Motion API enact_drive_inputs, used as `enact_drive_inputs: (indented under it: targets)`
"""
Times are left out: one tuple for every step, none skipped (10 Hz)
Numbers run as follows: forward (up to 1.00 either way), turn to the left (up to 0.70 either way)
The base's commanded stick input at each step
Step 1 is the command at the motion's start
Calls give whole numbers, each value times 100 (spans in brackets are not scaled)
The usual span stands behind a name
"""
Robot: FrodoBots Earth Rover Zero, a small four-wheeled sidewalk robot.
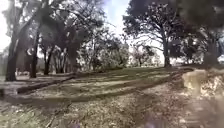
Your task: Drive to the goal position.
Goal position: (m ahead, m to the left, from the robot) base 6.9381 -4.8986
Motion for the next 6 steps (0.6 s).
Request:
enact_drive_inputs:
  targets:
    - [70,0]
    - [70,0]
    - [70,0]
    - [70,0]
    - [70,0]
    - [70,0]
